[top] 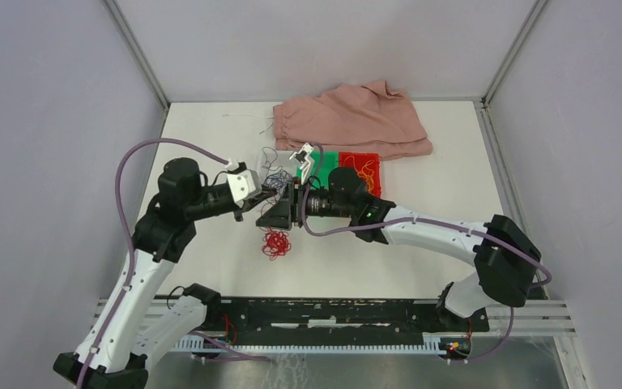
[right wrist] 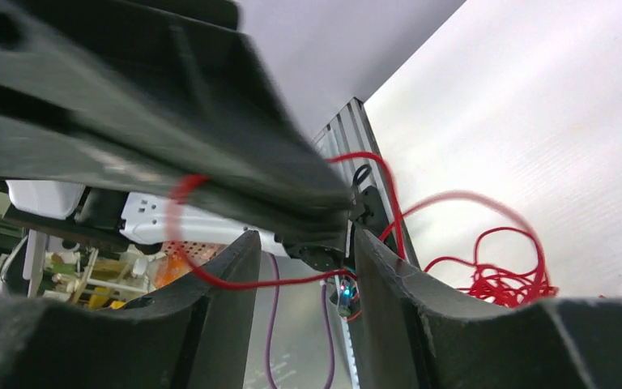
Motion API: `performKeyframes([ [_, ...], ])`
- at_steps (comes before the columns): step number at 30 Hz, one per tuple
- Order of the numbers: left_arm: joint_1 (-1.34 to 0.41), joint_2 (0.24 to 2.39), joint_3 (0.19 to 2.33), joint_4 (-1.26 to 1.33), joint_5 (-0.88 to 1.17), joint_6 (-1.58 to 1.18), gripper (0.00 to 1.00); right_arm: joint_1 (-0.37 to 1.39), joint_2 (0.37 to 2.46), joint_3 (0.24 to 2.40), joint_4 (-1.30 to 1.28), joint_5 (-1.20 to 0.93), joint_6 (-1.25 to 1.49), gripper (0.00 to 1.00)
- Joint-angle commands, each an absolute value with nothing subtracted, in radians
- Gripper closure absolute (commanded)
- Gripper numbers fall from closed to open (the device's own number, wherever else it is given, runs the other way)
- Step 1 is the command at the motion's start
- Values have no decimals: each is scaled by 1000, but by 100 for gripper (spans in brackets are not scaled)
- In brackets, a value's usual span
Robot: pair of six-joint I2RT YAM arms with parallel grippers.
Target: Untangle the cables
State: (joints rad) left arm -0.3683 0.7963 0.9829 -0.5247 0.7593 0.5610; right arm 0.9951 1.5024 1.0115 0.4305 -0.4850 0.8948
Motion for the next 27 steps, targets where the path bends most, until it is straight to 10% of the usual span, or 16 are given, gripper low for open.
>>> performKeyframes([
  [1,-374,776,1060,-397,747,384,97,1006,1541,1043,602,-453,972,47],
  [18,-375,845,1322,-397,715,360,97,1031,1697,1046,687,-385,930,63],
  [27,-375,914,1480,-379,730,335,97,1062,1692,1037,535,-282,820,53],
])
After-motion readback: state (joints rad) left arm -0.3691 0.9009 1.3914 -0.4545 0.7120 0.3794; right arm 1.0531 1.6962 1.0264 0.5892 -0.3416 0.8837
